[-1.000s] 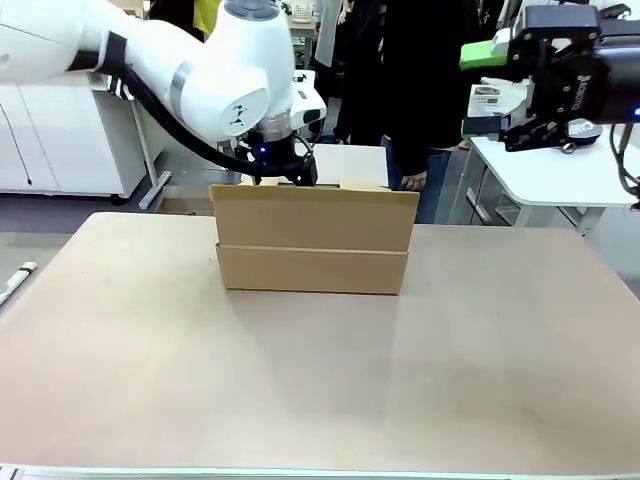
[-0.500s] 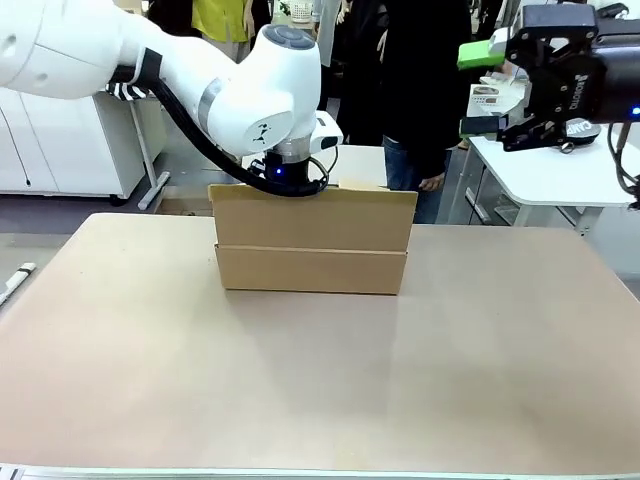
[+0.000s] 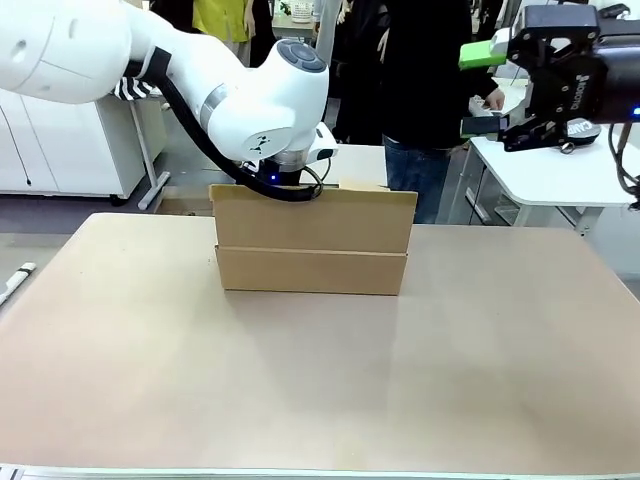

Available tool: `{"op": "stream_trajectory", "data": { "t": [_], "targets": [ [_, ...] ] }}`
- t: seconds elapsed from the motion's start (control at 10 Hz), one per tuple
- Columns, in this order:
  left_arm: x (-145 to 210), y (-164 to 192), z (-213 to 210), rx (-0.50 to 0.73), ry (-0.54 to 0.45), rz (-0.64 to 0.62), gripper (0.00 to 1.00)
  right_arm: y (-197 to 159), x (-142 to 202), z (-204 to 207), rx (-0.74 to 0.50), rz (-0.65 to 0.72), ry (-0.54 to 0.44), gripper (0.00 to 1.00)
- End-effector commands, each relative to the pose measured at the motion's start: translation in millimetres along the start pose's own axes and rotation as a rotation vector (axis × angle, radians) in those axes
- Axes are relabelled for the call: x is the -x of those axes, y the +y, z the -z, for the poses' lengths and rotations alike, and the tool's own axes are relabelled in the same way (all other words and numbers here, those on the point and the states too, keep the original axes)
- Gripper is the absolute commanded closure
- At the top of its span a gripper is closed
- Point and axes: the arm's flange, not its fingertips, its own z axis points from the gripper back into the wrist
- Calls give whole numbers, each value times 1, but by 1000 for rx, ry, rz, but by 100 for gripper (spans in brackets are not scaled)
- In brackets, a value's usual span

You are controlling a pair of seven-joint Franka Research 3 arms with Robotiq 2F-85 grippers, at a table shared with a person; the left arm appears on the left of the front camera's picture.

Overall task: Pack the gift set into the box.
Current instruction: Place both hands on the side flaps of the Package Box and spread them outward.

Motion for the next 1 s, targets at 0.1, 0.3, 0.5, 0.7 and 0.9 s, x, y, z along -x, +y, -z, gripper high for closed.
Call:
{"op": "stream_trajectory", "data": {
  "t": [0.1,0.3,0.5,0.7,0.9],
  "targets": [
    [13,9,-8,-200,-5,-34,0,-1,-2,5,-25,-14,-11,0],
    [20,11,-10,-274,51,23,0,-1,-2,5,-25,-14,-11,0],
    [21,14,-11,-302,76,42,0,-1,-2,5,-25,-14,-11,0],
    [22,18,-18,-316,57,42,0,-1,-2,5,-25,-14,-11,0],
    [23,22,-28,-328,37,52,0,-1,-2,5,-25,-14,-11,0]
  ]
}}
